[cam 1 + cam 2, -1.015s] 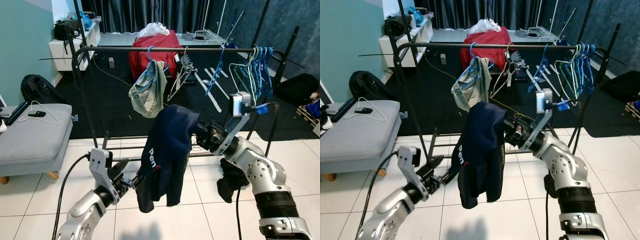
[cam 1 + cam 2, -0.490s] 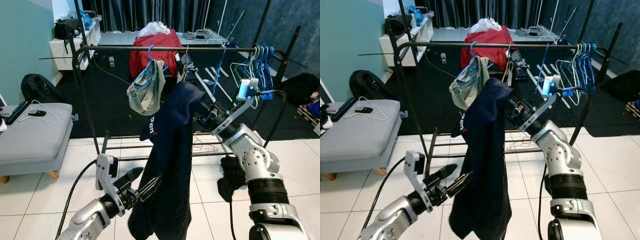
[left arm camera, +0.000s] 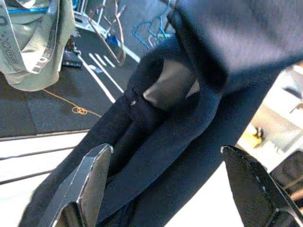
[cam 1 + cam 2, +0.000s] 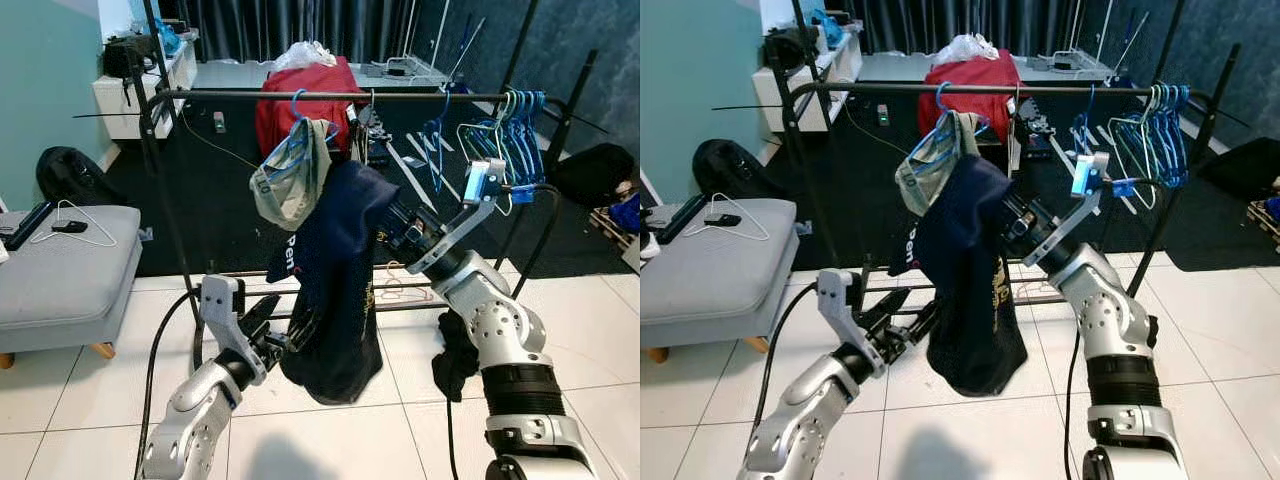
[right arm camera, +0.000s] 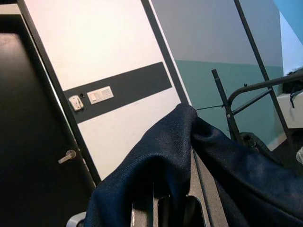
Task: Hang hanger
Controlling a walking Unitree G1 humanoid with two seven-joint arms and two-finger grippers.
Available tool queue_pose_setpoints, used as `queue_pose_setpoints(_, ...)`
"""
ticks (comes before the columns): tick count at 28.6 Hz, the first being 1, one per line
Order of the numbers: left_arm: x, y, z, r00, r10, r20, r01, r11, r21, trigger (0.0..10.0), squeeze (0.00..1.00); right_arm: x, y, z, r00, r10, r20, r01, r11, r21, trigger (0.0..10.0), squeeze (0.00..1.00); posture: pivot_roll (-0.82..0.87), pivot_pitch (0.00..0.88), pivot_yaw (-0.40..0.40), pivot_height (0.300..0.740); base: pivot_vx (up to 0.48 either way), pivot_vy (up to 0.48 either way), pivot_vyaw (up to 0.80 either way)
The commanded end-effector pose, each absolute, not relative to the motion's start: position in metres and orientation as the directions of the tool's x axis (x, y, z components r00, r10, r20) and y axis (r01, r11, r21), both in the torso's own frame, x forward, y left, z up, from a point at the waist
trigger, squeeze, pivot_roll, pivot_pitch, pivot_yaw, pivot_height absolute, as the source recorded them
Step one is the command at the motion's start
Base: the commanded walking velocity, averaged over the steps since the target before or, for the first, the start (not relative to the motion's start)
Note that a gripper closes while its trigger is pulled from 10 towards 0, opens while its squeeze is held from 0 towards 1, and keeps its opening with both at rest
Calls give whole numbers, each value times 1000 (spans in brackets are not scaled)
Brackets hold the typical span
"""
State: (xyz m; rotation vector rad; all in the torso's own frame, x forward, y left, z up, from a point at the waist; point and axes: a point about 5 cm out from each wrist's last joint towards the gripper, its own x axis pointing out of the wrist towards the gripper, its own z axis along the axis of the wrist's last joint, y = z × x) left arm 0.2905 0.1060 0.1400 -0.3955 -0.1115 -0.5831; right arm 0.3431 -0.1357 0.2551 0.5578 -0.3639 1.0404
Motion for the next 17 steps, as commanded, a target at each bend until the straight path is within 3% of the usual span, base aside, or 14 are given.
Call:
queue_pose_setpoints(1,289,104,138,829,-515,216,558,744,-366,10000,353,339,-134,260,441,706,554,-897,368,245,0,0,15,81,-31,740,0,0,0)
queue_pose_setpoints(2,287,104,139,823,-522,222,566,732,-379,10000,353,340,-134,259,442,706,554,-897,368,246,0,0,15,81,-31,740,0,0,0)
queue_pose_setpoints(3,284,103,141,813,-529,245,581,700,-415,10000,0,341,-135,259,446,703,555,-895,370,249,0,0,15,81,-31,740,0,0,0)
queue_pose_setpoints(10,279,95,149,772,-559,302,632,630,-451,10000,0,341,-133,258,451,698,556,-892,370,259,0,0,23,86,-35,740,0,0,0)
queue_pose_setpoints(17,280,88,153,762,-564,318,645,622,-444,10000,0,340,-129,256,451,696,558,-892,365,267,0,0,23,87,-36,740,0,0,0)
